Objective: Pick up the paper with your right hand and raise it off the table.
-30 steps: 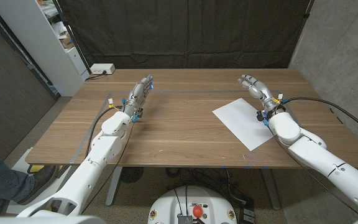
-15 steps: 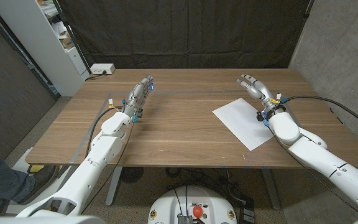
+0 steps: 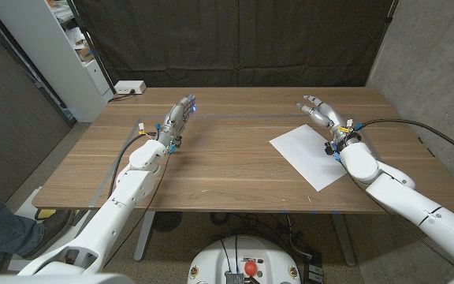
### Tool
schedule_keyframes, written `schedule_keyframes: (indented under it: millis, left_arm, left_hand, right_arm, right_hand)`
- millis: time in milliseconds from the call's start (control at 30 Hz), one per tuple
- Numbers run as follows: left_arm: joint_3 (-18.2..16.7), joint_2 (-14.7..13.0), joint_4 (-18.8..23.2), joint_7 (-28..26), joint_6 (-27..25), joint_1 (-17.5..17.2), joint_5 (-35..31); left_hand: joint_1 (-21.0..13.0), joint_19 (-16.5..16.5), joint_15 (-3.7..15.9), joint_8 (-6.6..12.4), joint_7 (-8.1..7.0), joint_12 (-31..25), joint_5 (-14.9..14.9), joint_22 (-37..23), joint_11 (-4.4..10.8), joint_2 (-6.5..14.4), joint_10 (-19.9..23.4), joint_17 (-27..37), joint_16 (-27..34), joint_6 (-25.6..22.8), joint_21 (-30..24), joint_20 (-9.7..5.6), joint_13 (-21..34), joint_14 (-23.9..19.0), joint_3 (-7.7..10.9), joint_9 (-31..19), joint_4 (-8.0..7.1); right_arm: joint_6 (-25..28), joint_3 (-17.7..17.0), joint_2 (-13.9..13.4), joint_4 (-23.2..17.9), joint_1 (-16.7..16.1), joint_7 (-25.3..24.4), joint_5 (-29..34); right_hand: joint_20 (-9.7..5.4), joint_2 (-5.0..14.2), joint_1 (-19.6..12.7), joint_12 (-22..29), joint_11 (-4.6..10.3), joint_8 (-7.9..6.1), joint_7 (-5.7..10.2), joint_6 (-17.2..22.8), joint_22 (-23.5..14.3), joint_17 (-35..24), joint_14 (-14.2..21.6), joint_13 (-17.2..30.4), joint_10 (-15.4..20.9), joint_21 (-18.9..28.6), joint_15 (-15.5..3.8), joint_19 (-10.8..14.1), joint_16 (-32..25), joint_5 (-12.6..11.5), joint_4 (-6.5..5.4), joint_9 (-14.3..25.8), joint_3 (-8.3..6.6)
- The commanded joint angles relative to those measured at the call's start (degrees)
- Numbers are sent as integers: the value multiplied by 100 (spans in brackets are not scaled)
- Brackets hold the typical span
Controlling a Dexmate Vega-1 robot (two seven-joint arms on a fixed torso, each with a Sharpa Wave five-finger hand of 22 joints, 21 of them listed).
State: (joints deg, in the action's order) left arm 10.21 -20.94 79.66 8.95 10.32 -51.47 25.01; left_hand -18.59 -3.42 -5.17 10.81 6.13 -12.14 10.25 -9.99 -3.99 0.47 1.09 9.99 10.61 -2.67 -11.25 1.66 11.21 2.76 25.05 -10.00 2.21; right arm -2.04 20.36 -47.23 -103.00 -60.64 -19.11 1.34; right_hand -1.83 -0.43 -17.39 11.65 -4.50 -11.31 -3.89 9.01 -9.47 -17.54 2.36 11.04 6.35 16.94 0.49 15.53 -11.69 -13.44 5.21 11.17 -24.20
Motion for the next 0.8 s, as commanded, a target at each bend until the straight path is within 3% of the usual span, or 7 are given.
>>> schedule_keyframes:
  millis: [33, 800]
  left_arm:
    - [60, 51, -66, -13, -29, 75, -38]
    - [61, 43, -30, -73, -52, 69, -56]
  left_hand:
    - [-7, -55, -13, 3, 12, -7, -19, -28, -24, 63, 25, 34, 13, -59, 0, 14, -6, -35, -5, -31, 36]
    - [-1, -70, -19, 1, 9, -5, -19, -28, -39, 82, 28, 35, 13, -62, 2, 33, -6, -38, -6, -32, 62]
  right_arm:
    - [136, 67, -150, -78, 29, 90, 369]
    - [541, 230, -354, -300, 59, 230, 1025]
  right_hand:
    - [-9, 36, -50, -2, 38, -28, 39, 17, -23, 5, 40, 17, 7, -17, -35, 54, -16, 0, 26, 20, -12]
    - [-8, 52, -96, -3, 74, -27, 82, 20, -23, 43, 47, 18, 16, -65, -45, 74, -12, -18, 65, 18, -32]
